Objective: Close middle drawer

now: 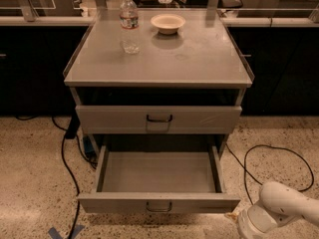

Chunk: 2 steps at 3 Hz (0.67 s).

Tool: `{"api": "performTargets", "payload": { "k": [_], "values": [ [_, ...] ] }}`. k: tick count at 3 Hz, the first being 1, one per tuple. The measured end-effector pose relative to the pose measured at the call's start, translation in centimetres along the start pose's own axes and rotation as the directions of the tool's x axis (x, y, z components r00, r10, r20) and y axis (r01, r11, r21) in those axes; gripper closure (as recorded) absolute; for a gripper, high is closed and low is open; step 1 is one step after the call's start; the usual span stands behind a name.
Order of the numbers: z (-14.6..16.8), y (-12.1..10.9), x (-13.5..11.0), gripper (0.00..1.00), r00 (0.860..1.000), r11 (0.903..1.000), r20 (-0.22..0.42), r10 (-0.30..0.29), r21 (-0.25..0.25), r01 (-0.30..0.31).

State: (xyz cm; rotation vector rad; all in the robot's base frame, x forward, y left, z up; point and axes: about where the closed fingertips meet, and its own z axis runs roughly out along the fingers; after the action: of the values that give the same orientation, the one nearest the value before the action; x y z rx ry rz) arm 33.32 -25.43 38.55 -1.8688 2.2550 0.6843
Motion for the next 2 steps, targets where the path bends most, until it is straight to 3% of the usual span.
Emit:
{"api": "performTargets", "payload": {
  "k": [2],
  "values": [
    [-1.6,-2.9,-3.8,0.0,0.998,0.9981,0.025,-0.06,-0.015,0.06]
  ]
}}
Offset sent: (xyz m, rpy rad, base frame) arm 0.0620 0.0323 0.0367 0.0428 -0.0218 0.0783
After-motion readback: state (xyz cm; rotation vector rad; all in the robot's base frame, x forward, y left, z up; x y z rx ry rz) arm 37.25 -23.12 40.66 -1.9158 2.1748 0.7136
